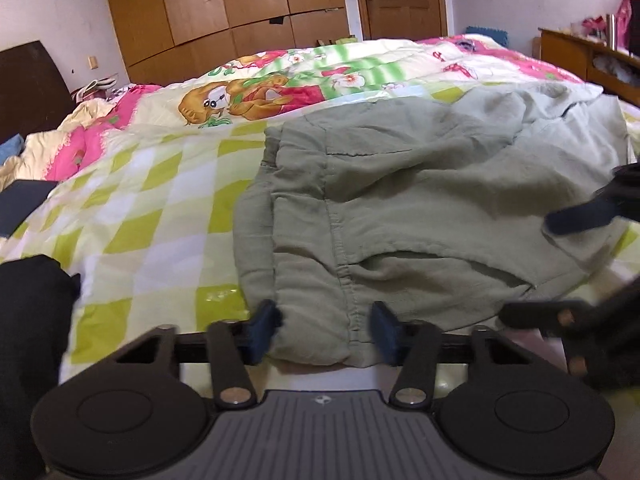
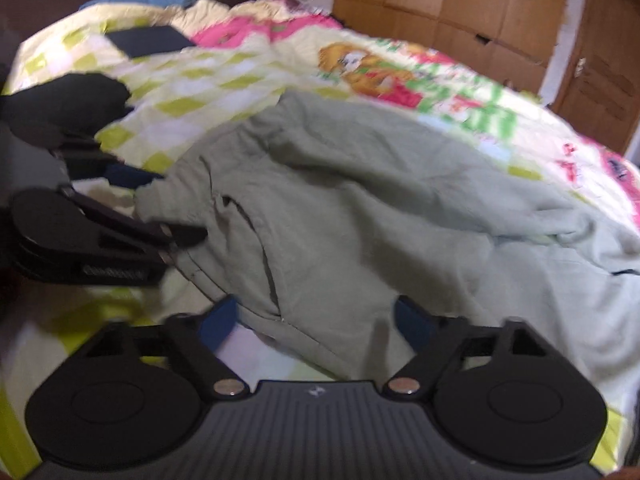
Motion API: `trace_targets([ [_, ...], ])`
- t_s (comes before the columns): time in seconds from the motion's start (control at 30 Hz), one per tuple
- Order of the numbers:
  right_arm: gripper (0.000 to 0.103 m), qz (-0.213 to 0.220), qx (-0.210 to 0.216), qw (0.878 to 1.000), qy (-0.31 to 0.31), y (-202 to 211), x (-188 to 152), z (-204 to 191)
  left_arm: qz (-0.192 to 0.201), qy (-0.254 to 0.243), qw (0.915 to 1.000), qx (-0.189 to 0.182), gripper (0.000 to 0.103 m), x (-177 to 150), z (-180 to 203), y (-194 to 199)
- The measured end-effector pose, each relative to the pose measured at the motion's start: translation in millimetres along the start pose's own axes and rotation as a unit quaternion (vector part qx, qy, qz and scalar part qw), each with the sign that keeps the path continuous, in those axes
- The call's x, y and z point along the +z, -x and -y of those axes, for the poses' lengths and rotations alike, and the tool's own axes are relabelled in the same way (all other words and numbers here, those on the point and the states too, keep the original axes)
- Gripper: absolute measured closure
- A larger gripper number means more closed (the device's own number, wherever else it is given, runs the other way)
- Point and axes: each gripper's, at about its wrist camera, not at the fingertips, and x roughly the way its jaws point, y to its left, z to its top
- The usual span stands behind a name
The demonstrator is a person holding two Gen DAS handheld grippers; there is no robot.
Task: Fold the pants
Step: 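Grasp the waistband of the grey-green pants with the left gripper while the right gripper grasps the other waistband corner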
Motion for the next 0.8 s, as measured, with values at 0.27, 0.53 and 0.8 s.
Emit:
trace_targets([
  [0.27,0.071,-0.033,0.038,0.999,-0.004,-9,11,-18,-0.019,0.003,0.9995,-0.025,0.066,-8,-27,10],
  [0.53,0.039,-0.026,0.047,0.996,0.075,-8,21,-51,-0.006,-0.001,0.9982,-0.060,0.062,-10,-42,16],
  [0.8,0.073,-0.057,0.053,0.995,0.063,-22,32,-74,-0.024,-0.035,0.9980,-0.046,0.066,-18,-47,16],
])
